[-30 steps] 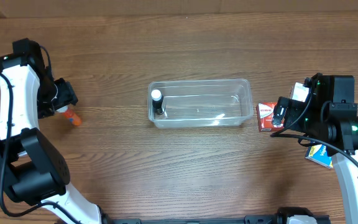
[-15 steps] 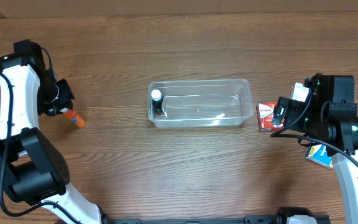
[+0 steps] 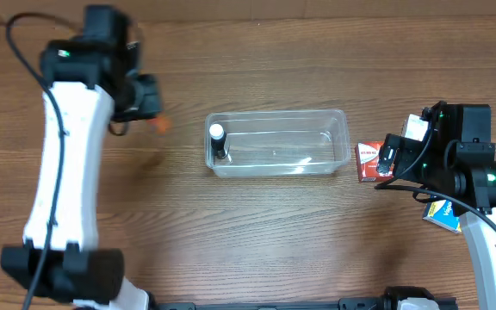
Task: Pack container
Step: 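Place the orange tube in the container beside the black bottle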
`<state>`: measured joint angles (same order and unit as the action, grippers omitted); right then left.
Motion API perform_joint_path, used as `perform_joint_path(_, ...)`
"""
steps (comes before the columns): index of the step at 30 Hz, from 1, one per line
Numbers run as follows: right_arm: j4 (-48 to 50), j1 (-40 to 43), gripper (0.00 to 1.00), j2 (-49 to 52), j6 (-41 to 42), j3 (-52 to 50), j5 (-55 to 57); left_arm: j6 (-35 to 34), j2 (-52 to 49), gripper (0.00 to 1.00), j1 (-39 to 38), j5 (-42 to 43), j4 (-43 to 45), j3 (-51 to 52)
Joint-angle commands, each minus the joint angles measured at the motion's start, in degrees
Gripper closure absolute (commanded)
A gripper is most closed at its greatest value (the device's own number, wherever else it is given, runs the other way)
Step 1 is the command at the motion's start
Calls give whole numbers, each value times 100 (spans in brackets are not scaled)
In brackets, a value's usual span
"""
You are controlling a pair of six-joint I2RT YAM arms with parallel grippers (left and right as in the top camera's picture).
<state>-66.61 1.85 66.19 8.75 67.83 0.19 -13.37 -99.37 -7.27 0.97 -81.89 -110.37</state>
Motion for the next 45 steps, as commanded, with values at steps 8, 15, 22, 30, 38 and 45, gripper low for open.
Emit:
perform_joint_path(8, 24, 15, 0, 7, 9, 155, -31, -706, -66, 96, -1674, 17, 103, 354)
perform_joint_path(15, 9, 15, 0, 7, 9, 155, -33, -632, -66, 96, -1731, 11, 883, 1537)
perform_joint_path(22, 9, 15, 0, 7, 9, 155, -31, -461, -68, 96, -1790, -42, 1491, 2013)
perform_joint_path(30, 24, 15, 0, 7, 9, 155, -33, -459, -203, 96, -1867, -437, 1552, 2098)
perform_joint_path(38, 22, 15, 0, 7, 9, 155, -33, -457, -774, 95, -1867, -411, 1534, 2098)
perform_joint_path(45, 22, 15, 0, 7, 9, 155, -33, -461, -787, 50, -1867, -393, 1530, 2096)
